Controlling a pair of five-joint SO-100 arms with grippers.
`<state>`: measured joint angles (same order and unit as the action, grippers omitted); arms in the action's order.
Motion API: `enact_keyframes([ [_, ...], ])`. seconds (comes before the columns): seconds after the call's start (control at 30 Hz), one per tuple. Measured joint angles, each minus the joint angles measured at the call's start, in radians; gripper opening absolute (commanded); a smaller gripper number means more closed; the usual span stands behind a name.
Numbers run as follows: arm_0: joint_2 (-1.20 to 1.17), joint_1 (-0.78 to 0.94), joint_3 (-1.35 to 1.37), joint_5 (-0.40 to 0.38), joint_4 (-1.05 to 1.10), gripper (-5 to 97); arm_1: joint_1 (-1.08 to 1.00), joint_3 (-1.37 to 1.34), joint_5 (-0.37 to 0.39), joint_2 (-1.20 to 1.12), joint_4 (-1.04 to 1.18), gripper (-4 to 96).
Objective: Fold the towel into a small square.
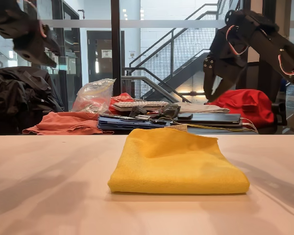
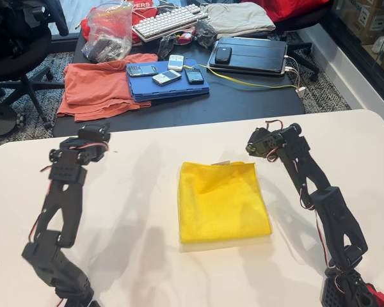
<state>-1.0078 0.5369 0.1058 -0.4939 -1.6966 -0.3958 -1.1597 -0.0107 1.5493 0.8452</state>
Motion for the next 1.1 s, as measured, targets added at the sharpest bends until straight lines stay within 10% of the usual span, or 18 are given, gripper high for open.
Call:
enact_keyframes([
  [0.6, -0.325, -0.235, 0.002, 0.084, -0.129, 0, -0.302, 0.568, -0.015, -0.811, -0.083, -2.0],
  [1.1, -0.367, -0.229, 0.002, 0.084, -0.129, 0, -0.407, 0.632, -0.017, -1.019, -0.084, -2.0],
])
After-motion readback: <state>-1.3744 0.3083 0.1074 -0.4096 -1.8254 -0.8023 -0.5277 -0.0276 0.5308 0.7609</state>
